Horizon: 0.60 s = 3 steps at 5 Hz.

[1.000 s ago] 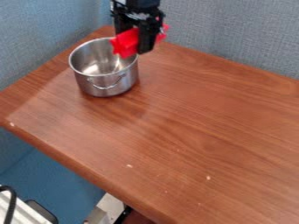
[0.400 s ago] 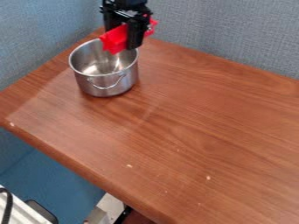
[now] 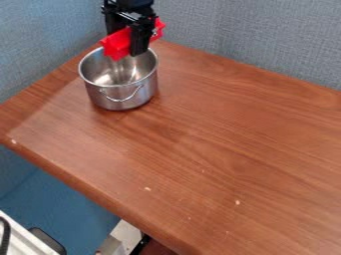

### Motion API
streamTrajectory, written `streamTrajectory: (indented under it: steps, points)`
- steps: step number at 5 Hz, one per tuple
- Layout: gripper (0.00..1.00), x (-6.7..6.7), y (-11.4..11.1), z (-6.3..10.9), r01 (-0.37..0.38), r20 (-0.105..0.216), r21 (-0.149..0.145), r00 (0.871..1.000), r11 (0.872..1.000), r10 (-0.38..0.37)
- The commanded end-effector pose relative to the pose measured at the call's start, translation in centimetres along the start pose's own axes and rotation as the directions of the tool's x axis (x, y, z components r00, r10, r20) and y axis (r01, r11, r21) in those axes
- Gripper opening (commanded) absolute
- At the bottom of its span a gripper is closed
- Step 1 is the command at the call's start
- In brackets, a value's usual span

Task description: Put the red object in the metal pot

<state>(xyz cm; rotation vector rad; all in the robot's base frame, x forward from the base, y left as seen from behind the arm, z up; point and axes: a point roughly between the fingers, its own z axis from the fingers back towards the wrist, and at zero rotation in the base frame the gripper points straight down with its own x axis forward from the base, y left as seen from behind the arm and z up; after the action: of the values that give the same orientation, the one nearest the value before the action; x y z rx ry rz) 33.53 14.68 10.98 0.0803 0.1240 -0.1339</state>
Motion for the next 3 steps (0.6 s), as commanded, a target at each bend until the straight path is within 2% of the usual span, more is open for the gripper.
streamTrajectory:
  steps: [1,2,3]
  points:
    - [0.00,-0.8,1.8,1.1,-0.047,0.039,0.045,0.998,0.998,0.046]
    - [0.00,-0.4,3.2,0.4,-0.063,0.040,0.049,0.997,0.997,0.061]
    - [0.00,0.1,4.0,-0.3,-0.051,0.054,0.055,0.997,0.997,0.048]
